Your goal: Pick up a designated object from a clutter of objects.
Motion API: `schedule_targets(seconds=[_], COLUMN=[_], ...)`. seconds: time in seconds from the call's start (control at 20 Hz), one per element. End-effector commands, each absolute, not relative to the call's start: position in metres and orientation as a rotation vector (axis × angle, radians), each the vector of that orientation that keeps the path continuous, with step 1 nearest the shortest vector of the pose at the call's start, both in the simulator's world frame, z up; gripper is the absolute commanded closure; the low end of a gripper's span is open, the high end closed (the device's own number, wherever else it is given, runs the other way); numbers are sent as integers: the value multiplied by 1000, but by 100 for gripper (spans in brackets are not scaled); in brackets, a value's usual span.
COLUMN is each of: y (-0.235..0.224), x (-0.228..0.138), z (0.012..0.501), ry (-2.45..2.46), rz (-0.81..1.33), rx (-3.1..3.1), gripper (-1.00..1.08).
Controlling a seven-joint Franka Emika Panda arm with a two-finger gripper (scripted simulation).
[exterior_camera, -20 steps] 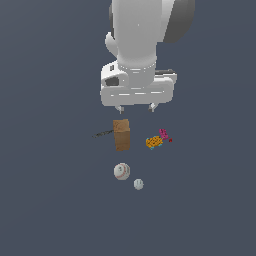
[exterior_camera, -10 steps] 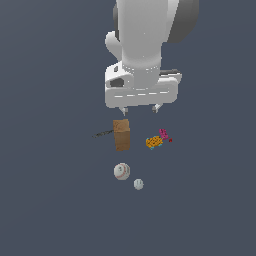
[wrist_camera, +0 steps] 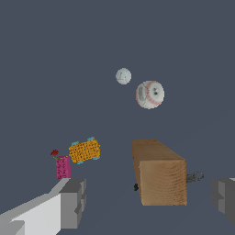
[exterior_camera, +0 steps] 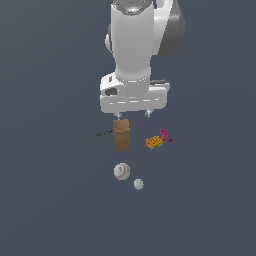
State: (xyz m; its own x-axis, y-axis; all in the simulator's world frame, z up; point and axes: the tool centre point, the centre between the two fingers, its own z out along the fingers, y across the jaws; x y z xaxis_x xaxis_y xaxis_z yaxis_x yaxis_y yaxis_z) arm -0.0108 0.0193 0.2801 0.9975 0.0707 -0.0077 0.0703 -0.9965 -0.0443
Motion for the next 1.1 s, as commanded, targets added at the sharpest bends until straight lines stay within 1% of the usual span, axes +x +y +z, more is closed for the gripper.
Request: schedule_targets(seconds=[0.0,0.25,0.5,0.8,1.05], y=[10,-9,-22,-29,-30], x=[-17,-34,-50,-60,-61], z=[265,232,209,195,193], ry=[-118,-142,-163,-178,-178], rz=[12,6,2,0,1], rx=[-3103,-3120,-3130,-3136,-3136], gripper=[-92,-92,-92,-92,-92])
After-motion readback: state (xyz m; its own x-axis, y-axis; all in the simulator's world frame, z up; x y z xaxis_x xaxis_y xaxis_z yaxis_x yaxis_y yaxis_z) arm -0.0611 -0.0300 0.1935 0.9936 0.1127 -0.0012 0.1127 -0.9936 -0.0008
